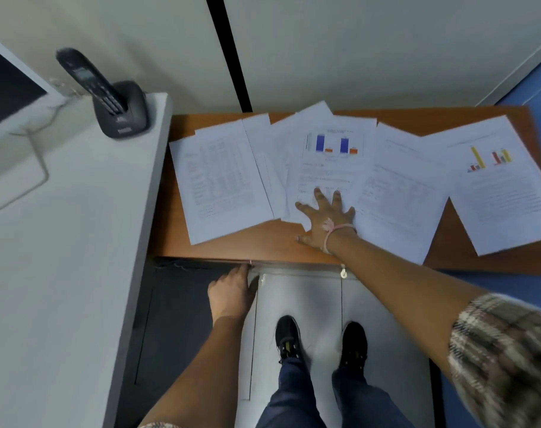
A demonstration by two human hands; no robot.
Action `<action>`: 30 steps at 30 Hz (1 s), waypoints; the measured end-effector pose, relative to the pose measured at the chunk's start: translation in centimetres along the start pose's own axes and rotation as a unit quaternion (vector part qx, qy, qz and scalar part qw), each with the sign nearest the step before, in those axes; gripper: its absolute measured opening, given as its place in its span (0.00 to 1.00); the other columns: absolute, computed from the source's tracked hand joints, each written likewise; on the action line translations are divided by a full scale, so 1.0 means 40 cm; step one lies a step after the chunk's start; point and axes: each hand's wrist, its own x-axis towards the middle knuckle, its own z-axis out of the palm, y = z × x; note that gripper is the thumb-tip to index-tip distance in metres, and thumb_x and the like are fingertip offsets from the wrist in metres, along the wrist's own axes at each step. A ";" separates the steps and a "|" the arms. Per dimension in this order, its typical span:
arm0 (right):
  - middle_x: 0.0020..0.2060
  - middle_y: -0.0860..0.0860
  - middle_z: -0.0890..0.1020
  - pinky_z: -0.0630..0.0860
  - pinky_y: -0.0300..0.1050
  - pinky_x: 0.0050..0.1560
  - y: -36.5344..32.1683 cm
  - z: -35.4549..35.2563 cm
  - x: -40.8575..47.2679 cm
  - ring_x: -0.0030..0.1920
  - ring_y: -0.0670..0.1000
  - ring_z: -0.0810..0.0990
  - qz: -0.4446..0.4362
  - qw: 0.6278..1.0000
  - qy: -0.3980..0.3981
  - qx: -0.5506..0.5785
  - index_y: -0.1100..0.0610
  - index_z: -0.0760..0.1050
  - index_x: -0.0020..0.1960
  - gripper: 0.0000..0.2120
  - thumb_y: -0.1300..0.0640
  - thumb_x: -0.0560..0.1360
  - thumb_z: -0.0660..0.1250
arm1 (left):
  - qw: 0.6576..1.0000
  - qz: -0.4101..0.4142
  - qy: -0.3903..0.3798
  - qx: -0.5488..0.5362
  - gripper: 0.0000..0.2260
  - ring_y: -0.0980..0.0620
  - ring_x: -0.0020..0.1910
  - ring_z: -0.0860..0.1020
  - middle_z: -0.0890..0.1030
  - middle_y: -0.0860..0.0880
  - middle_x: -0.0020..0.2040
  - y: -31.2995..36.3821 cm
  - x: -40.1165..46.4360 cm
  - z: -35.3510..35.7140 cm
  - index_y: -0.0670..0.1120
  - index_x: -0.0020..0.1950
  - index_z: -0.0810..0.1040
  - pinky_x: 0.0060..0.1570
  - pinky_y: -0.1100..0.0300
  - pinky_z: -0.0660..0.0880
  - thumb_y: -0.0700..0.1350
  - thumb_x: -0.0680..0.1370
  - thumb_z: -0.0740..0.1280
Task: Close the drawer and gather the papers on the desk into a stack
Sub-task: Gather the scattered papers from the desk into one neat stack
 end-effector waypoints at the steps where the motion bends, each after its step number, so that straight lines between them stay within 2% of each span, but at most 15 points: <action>1: 0.79 0.48 0.40 0.48 0.76 0.69 0.006 -0.001 -0.006 0.77 0.64 0.38 -0.008 1.000 0.000 -0.004 0.35 0.45 0.76 0.43 0.31 0.68 0.64 | 1.000 0.002 0.004 0.000 0.12 0.43 0.29 0.82 0.84 0.49 0.33 0.011 -0.011 -0.024 0.50 0.42 0.82 0.31 0.59 0.63 0.58 0.73 0.74; 5: 0.79 0.48 0.44 0.45 0.73 0.71 0.061 -0.043 -0.039 0.78 0.60 0.40 -0.035 0.999 0.025 -0.008 0.35 0.45 0.76 0.41 0.30 0.69 0.60 | 0.998 -0.023 -0.054 -0.003 0.17 0.46 0.43 0.86 0.87 0.51 0.43 0.077 0.021 -0.127 0.53 0.49 0.82 0.35 0.57 0.73 0.63 0.79 0.61; 7: 0.80 0.47 0.46 0.48 0.71 0.72 0.115 -0.061 -0.073 0.78 0.59 0.43 -0.020 0.998 0.052 0.028 0.35 0.46 0.75 0.39 0.29 0.69 0.57 | 0.996 -0.014 -0.068 -0.053 0.16 0.50 0.48 0.86 0.88 0.54 0.47 0.117 0.056 -0.164 0.56 0.54 0.82 0.41 0.57 0.77 0.63 0.79 0.61; 10: 0.79 0.48 0.49 0.51 0.68 0.73 0.217 -0.103 -0.107 0.78 0.59 0.46 0.049 0.990 0.073 0.110 0.36 0.50 0.75 0.39 0.28 0.68 0.57 | 0.971 -0.040 -0.115 -0.204 0.19 0.52 0.55 0.84 0.86 0.55 0.54 0.180 0.134 -0.201 0.57 0.60 0.81 0.52 0.55 0.80 0.65 0.76 0.64; 12: 0.79 0.49 0.51 0.53 0.66 0.73 0.288 -0.115 -0.113 0.78 0.60 0.49 0.113 0.978 0.089 0.154 0.38 0.52 0.75 0.38 0.29 0.69 0.58 | 0.946 -0.054 -0.126 -0.293 0.26 0.49 0.63 0.81 0.82 0.51 0.63 0.230 0.189 -0.209 0.54 0.68 0.78 0.62 0.50 0.78 0.65 0.74 0.66; 14: 0.78 0.52 0.53 0.57 0.67 0.71 0.350 -0.111 -0.110 0.77 0.61 0.51 0.178 0.963 0.097 0.179 0.40 0.51 0.75 0.39 0.29 0.69 0.58 | 0.923 -0.073 -0.124 -0.356 0.32 0.45 0.72 0.74 0.74 0.47 0.74 0.286 0.244 -0.217 0.50 0.76 0.71 0.71 0.46 0.72 0.61 0.75 0.71; 17: 0.78 0.57 0.52 0.57 0.69 0.71 0.410 -0.086 -0.083 0.76 0.66 0.51 0.252 0.950 0.072 0.173 0.41 0.47 0.76 0.42 0.27 0.68 0.56 | 0.895 -0.120 -0.102 -0.417 0.41 0.42 0.79 0.66 0.66 0.45 0.81 0.343 0.342 -0.216 0.47 0.81 0.62 0.76 0.42 0.65 0.63 0.74 0.72; 18: 0.78 0.58 0.50 0.55 0.69 0.72 0.417 -0.075 -0.073 0.76 0.67 0.50 0.263 0.949 0.054 0.165 0.41 0.45 0.77 0.43 0.27 0.68 0.56 | 0.899 -0.127 -0.092 -0.409 0.43 0.41 0.80 0.64 0.64 0.46 0.82 0.355 0.374 -0.209 0.48 0.82 0.60 0.77 0.40 0.64 0.67 0.74 0.70; 20: 0.79 0.57 0.46 0.52 0.69 0.72 0.419 -0.056 -0.051 0.76 0.68 0.47 0.266 0.953 0.030 0.139 0.41 0.44 0.77 0.44 0.25 0.67 0.54 | 0.928 -0.126 -0.100 -0.336 0.46 0.41 0.83 0.56 0.56 0.46 0.85 0.370 0.432 -0.188 0.48 0.84 0.53 0.79 0.38 0.57 0.71 0.74 0.64; 23: 0.79 0.54 0.42 0.49 0.68 0.73 0.398 -0.054 -0.021 0.77 0.66 0.43 0.243 0.963 0.029 0.115 0.40 0.44 0.77 0.44 0.25 0.67 0.54 | 0.963 -0.082 -0.132 -0.221 0.47 0.41 0.85 0.46 0.48 0.46 0.86 0.375 0.487 -0.163 0.46 0.85 0.48 0.79 0.37 0.47 0.73 0.76 0.57; 26: 0.79 0.50 0.41 0.49 0.68 0.74 0.359 -0.077 0.012 0.78 0.63 0.42 0.211 0.969 0.029 0.127 0.37 0.47 0.76 0.41 0.26 0.68 0.55 | 0.975 -0.045 -0.118 -0.181 0.47 0.42 0.85 0.45 0.48 0.47 0.86 0.374 0.506 -0.152 0.46 0.85 0.48 0.79 0.38 0.47 0.74 0.76 0.55; 30: 0.79 0.47 0.41 0.50 0.65 0.75 0.287 -0.102 0.061 0.78 0.61 0.42 0.174 0.976 0.018 0.128 0.36 0.48 0.76 0.39 0.27 0.68 0.55 | 0.968 -0.040 -0.096 -0.230 0.44 0.44 0.84 0.51 0.54 0.48 0.86 0.371 0.508 -0.150 0.47 0.85 0.52 0.80 0.42 0.49 0.72 0.77 0.57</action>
